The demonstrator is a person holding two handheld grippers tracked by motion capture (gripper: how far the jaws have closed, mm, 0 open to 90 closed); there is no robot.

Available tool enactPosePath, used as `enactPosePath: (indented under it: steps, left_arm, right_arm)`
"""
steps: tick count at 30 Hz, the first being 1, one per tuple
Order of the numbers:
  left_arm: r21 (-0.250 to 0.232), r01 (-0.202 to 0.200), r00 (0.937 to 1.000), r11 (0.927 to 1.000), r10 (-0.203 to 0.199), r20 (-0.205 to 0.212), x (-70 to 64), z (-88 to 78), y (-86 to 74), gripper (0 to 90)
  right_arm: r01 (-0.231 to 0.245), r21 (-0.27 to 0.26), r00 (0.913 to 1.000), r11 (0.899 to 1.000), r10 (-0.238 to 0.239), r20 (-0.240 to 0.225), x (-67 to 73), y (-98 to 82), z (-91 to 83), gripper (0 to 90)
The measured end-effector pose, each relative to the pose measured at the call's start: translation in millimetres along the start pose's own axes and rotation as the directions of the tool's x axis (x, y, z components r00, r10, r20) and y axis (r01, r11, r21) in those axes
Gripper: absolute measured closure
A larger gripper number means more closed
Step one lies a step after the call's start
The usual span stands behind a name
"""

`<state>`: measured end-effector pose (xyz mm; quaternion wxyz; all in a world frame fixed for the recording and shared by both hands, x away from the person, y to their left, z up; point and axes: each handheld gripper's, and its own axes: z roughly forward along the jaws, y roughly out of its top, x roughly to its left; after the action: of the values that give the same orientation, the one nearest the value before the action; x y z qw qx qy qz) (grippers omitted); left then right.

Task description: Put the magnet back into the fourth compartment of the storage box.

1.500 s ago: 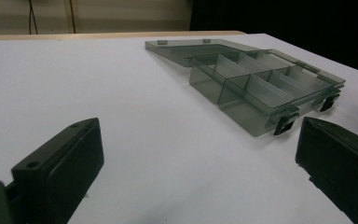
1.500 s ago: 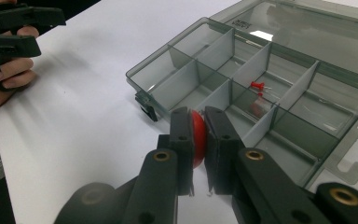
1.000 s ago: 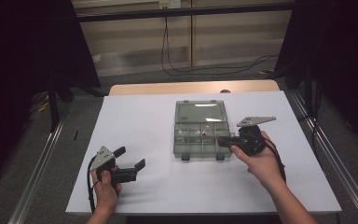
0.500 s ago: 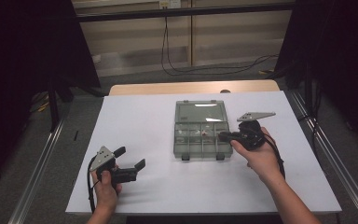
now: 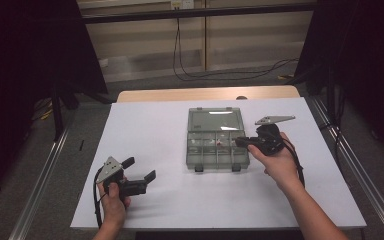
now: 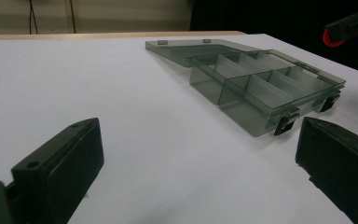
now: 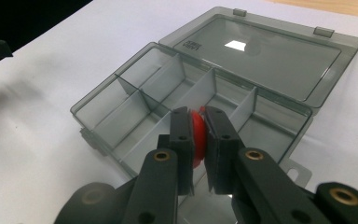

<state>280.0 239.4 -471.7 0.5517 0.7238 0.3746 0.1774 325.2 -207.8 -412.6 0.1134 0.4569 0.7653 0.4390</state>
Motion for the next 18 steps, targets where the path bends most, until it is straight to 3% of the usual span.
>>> enactPosePath:
  steps: [18]
  left_arm:
    - [-0.003,0.005,1.0000,1.0000,-0.005,-0.003,-0.1,0.3,-0.1,0.9]
  right_arm:
    - [-0.040,0.018,0.9990,0.999,0.040,0.019,-18.2,2.1,16.7,83.2]
